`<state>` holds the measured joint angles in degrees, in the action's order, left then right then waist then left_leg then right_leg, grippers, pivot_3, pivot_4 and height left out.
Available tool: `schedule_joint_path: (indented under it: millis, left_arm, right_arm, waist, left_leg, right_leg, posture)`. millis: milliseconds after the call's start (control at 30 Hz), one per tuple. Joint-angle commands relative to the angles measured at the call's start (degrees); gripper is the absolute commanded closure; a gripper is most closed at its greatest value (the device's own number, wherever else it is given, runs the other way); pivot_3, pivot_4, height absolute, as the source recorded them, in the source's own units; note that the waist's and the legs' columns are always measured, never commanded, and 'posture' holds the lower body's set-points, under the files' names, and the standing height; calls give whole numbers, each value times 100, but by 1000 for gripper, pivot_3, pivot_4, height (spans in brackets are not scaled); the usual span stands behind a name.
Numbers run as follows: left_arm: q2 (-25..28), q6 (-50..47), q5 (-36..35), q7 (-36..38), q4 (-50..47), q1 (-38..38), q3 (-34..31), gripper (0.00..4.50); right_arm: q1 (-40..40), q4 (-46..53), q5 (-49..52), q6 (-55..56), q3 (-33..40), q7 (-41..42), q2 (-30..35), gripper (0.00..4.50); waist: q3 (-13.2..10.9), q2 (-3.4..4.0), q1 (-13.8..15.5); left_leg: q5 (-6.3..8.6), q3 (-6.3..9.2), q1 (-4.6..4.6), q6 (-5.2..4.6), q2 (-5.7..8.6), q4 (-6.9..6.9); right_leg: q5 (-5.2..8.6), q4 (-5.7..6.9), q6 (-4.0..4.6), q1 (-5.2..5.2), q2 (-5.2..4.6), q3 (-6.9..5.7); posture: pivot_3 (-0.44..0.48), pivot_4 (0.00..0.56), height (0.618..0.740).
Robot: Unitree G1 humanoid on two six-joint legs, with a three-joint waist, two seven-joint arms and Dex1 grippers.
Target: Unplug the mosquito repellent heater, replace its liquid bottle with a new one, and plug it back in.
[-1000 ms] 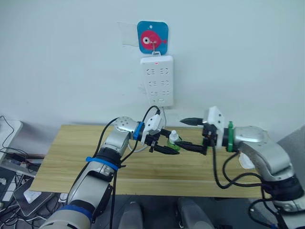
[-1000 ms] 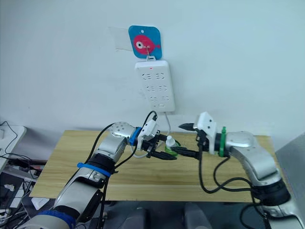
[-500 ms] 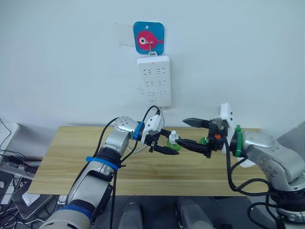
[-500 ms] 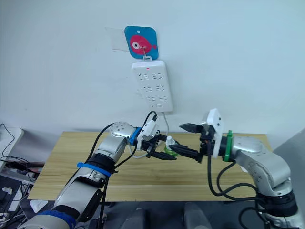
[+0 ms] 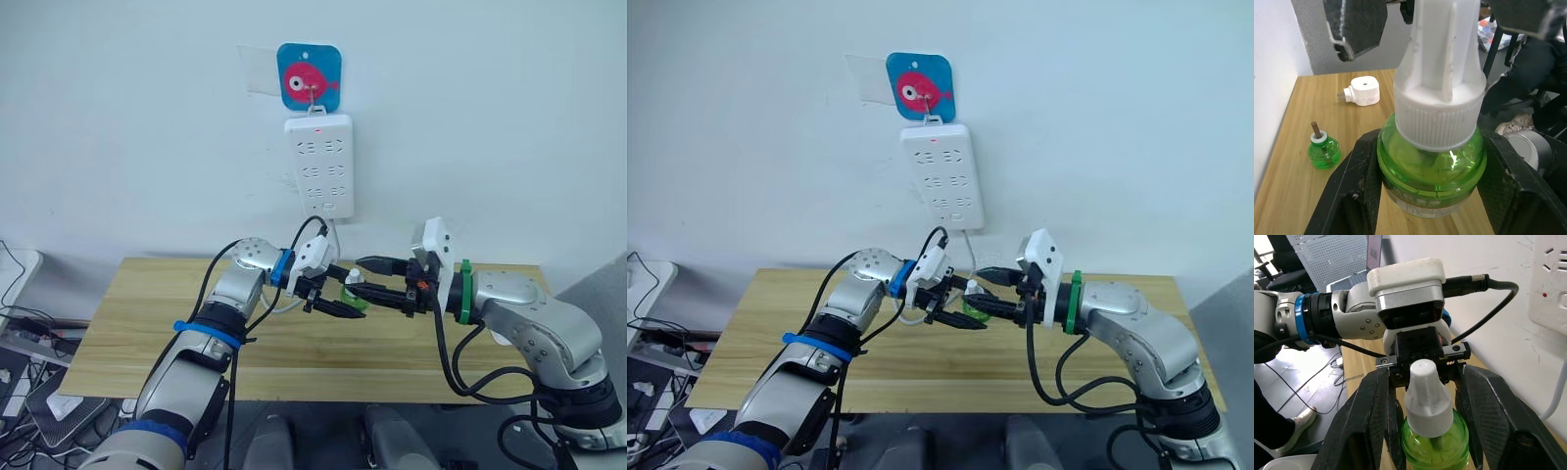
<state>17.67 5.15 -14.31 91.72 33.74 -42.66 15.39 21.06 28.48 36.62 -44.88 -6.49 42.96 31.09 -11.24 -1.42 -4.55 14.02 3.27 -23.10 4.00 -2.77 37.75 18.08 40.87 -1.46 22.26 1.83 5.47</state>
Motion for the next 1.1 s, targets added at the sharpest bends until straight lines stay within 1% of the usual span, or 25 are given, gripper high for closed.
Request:
schedule_joint_path:
  millis: [33,67,167,200,267,400,467,500,567,667,800,900,933,967,1100]
  left_arm:
    - [-40,-1,-35,-24,-174,-35,-64,2229]
    - [-41,-1,-35,-27,-179,-31,-65,2229]
    - [-35,4,-34,-29,-182,-16,-71,2229]
    - [-29,11,-31,-25,-183,-5,-73,2229]
    - [-27,17,-27,-27,-185,8,-73,2229]
    - [-28,56,-14,-60,-162,42,-81,2229]
    - [3,138,6,-96,-83,110,-112,2229]
    - [44,227,31,-103,-26,161,-124,2229]
    - [128,405,87,-187,78,274,-163,2229]
    - [247,471,77,-378,-4,525,-249,2229]
    - [368,407,46,-739,-294,865,-405,2229]
    - [433,220,5,-979,-560,1064,-498,2229]
    - [455,164,-1,-1027,-677,1127,-509,2229]
    - [474,128,-4,-1058,-777,1179,-515,2229]
    - [561,-12,-23,-1135,-1026,1289,-554,2229]
  right_arm:
    - [89,33,-3,128,-14,114,22,2664]
    - [99,22,10,126,-8,126,21,2938]
    - [136,11,126,65,53,160,13,4028]
    - [148,15,160,43,71,168,21,4202]
    - [168,26,231,3,108,189,44,4203]
    - [545,42,1025,-357,787,-292,-317,4203]
    - [758,4,1196,-447,1099,-519,-321,4203]
    - [847,-20,1258,-467,1249,-634,-302,4203]
    - [874,-43,1214,-432,1436,-866,-275,4203]
    - [486,-195,365,126,1236,-1106,-199,4203]
    - [-283,-709,-1063,1299,613,-1627,-469,4203]
    - [-730,-1381,-1838,2224,203,-1911,-906,4203]
    - [-845,-1765,-2081,2598,108,-2018,-1077,4203]
    - [-934,-2177,-2250,2935,45,-2058,-1229,4203]
    - [-972,-3539,-2764,3940,-17,-2170,-1573,4203]
  waist:
    - [0,0,1]
    - [0,0,2]
    - [0,0,2]
    - [0,0,3]
    - [0,0,3]
    - [0,0,-6]
    - [0,0,-2]
    - [0,0,3]
    - [0,0,12]
    - [0,0,19]
    - [0,0,34]
    - [-1,0,33]
    - [-1,0,34]
    - [-1,-1,38]
    - [-3,1,115]
  left_leg:
    - [0,0,0,0,0,0]
    - [0,0,-1,0,0,0]
    - [0,0,0,0,0,0]
    - [0,0,0,0,0,0]
    - [0,2,0,0,0,0]
    - [0,1,0,0,0,0]
    - [0,2,1,0,0,0]
    - [0,2,0,0,0,0]
    - [0,2,-1,0,0,-2]
    - [0,2,-1,-1,-1,-6]
    - [0,1,-1,-1,-1,-7]
    - [0,-1,1,-1,-1,-6]
    - [0,-1,1,-1,-1,-7]
    - [0,-1,2,-1,-1,-8]
    - [0,-4,9,0,-2,-12]
  right_leg:
    - [0,0,0,0,0,0]
    - [0,0,0,0,0,0]
    - [0,0,0,0,0,0]
    - [0,0,0,0,0,0]
    - [0,0,0,0,0,-1]
    - [0,1,0,0,0,1]
    - [0,3,0,0,0,-1]
    - [0,3,0,0,0,0]
    - [0,-1,0,0,0,-1]
    - [0,-2,0,2,0,0]
    - [1,0,-1,4,0,1]
    - [1,2,-1,4,0,3]
    - [1,3,-1,5,0,3]
    - [1,3,-1,5,0,3]
    - [1,2,0,1,0,5]
  posture:
    - [-3,130,740]
    - [-3,130,740]
    - [-3,132,740]
    - [-3,132,740]
    - [-4,131,740]
    - [2,137,740]
    - [2,137,740]
    - [7,147,740]
    - [7,147,740]
    - [4,155,740]
    - [10,161,740]
    - [16,162,740]
    - [41,168,740]
    - [41,168,740]
    - [63,173,740]
